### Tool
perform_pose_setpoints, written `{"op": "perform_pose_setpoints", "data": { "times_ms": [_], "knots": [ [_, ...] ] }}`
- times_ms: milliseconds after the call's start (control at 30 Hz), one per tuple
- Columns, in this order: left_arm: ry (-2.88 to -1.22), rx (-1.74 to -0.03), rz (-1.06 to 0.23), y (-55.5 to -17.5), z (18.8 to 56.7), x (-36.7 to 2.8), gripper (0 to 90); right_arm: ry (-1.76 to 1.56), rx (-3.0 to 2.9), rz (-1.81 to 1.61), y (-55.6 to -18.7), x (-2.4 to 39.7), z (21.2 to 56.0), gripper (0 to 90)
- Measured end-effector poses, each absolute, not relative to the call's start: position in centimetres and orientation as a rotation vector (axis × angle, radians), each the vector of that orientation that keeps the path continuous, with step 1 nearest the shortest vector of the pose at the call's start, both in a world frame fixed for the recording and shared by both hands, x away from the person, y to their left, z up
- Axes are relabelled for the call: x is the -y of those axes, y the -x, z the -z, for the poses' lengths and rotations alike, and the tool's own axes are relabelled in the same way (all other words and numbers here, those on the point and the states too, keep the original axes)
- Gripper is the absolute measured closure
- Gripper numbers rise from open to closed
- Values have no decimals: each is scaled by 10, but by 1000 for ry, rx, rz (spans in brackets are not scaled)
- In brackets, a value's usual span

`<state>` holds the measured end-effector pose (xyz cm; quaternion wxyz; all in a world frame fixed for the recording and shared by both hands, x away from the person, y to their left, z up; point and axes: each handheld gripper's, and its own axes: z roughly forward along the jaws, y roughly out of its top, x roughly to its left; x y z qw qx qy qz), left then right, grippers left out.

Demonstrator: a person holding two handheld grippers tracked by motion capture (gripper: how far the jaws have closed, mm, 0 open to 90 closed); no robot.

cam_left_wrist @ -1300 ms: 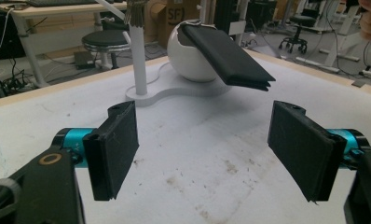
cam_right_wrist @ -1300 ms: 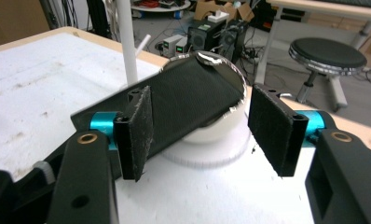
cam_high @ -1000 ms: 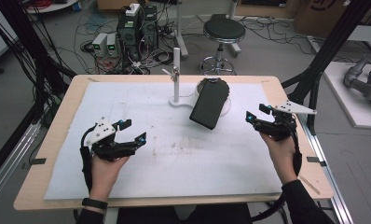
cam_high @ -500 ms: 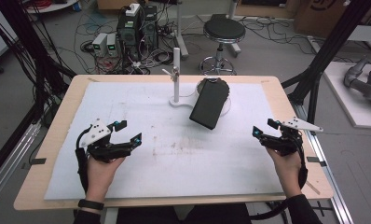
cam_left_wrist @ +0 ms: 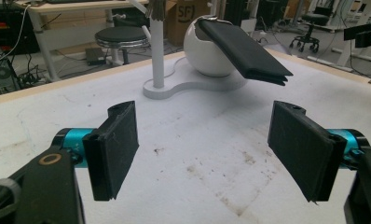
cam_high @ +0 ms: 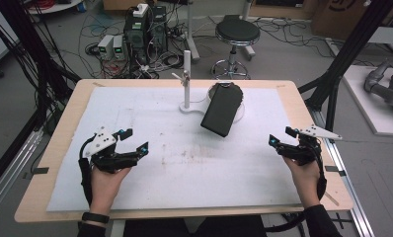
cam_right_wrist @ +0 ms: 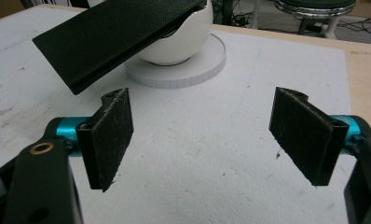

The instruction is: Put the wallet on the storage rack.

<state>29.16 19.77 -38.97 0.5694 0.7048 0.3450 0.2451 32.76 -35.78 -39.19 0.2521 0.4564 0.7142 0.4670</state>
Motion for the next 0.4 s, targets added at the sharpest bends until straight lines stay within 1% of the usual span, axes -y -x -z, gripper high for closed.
{"op": "perform_pose_setpoints", "data": {
  "times_ms": [400],
  "knots": [
    [-1653,-814,-578,-290,389,-201,243,-1231,-1951,-1258,-329,356,393,222]
  ]
}}
